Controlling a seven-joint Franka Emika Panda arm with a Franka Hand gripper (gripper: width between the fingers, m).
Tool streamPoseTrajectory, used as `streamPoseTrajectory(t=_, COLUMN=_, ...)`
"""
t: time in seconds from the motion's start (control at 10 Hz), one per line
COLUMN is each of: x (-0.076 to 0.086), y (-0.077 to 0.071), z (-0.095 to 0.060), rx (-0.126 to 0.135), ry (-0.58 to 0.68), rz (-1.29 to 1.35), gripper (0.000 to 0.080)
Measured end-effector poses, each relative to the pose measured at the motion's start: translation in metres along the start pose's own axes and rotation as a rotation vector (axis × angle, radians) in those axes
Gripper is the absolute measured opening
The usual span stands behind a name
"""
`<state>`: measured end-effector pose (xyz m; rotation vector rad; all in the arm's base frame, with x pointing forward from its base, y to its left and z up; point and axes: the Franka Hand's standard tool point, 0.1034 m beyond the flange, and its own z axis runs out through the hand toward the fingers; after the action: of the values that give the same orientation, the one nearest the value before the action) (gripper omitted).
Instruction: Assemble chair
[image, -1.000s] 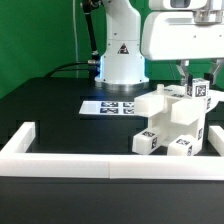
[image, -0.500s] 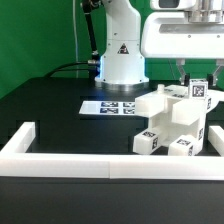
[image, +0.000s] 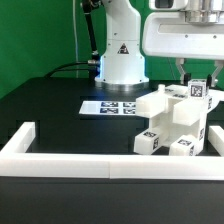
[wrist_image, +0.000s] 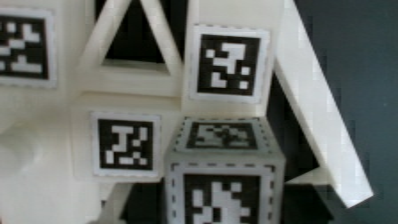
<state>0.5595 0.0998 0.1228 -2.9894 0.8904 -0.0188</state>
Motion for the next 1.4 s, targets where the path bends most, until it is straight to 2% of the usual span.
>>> streamPoseTrajectory(t=0.8, x=-0.0027, y=-0.0027, z=0.0005, rx=0.005, ry=-0.007, rz=0.526, gripper=0.0288)
streamPoseTrajectory(t=0.9, x=-0.0028, y=-0.0028, z=0.0006, rx=0.005, ry=-0.007, rz=0.522, gripper=0.0370)
streamPoseTrajectory(t=1.0, x=-0.0028, y=-0.0028, z=0.0006, rx=0.005, ry=-0.007, rz=0.503, gripper=0.0370)
streamPoseTrajectory(t=1.1, x=-0.0033, y=-0.0033, z=0.0004, rx=0.003, ry=-0.008, rz=0.477, gripper=0.0509)
streamPoseTrajectory(t=1.2, x=-0.0041, y=-0.0054, z=-0.0004, rx=0.003, ry=-0.008, rz=0.452, gripper=0.0604)
streamPoseTrajectory(t=1.3, x=-0.0049, y=-0.0065, z=-0.0005, rx=0.004, ry=-0.007, rz=0.356, gripper=0.0640)
streamPoseTrajectory(t=1.4, x=-0.0050, y=-0.0070, z=-0.0006, rx=0.005, ry=-0.006, rz=0.254, gripper=0.0640)
